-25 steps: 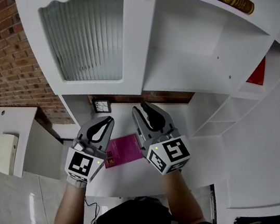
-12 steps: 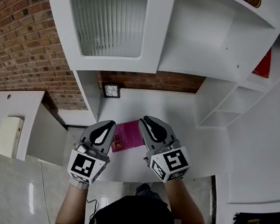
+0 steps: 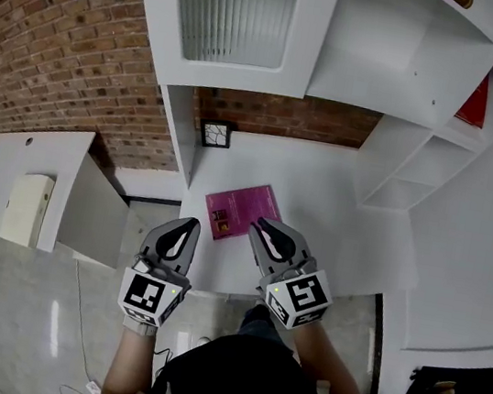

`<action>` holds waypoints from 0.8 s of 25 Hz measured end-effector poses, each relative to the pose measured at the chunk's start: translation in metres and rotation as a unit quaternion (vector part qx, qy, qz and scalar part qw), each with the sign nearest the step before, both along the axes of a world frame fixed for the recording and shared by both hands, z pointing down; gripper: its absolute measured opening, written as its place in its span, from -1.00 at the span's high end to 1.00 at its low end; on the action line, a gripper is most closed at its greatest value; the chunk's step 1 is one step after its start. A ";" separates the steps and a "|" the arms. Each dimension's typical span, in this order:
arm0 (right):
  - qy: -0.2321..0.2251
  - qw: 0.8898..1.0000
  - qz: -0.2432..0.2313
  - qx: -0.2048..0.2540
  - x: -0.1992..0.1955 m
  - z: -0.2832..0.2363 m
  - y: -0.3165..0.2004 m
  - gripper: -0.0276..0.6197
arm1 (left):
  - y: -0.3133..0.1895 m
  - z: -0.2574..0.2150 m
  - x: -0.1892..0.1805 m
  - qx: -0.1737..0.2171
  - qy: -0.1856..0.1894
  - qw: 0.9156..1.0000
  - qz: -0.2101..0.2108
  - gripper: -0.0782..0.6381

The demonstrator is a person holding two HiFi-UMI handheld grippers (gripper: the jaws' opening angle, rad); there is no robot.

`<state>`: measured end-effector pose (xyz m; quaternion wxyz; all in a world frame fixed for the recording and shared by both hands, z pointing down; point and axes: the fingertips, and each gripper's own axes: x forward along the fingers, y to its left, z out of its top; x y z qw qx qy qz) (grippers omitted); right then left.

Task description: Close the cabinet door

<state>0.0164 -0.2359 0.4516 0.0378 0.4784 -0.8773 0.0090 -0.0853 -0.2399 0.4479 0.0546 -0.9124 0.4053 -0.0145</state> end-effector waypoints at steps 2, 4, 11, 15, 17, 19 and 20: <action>0.012 1.000 0.003 0.000 -0.005 0.008 0.012 0.73 | 0.012 0.006 -0.008 -0.003 -0.001 1.000 -0.001 0.76; 0.020 1.000 0.001 -0.001 -0.011 0.013 0.023 0.73 | 0.023 0.011 -0.015 -0.005 -0.004 1.000 -0.002 0.76; 0.043 0.999 -0.015 0.004 -0.039 0.024 0.050 0.73 | 0.056 0.022 -0.032 -0.024 -0.003 1.000 -0.008 0.76; 0.046 0.999 -0.020 0.002 -0.049 0.027 0.060 0.73 | 0.066 0.021 -0.042 -0.020 -0.007 1.000 -0.010 0.76; 0.044 0.999 -0.023 0.001 -0.053 0.027 0.064 0.73 | 0.069 0.021 -0.047 -0.018 -0.009 1.000 -0.012 0.76; 0.042 0.999 -0.027 0.001 -0.058 0.027 0.067 0.73 | 0.070 0.022 -0.052 -0.021 -0.010 1.000 -0.016 0.76; 0.041 0.999 -0.029 0.001 -0.060 0.028 0.068 0.73 | 0.071 0.023 -0.054 -0.023 -0.009 1.000 -0.018 0.76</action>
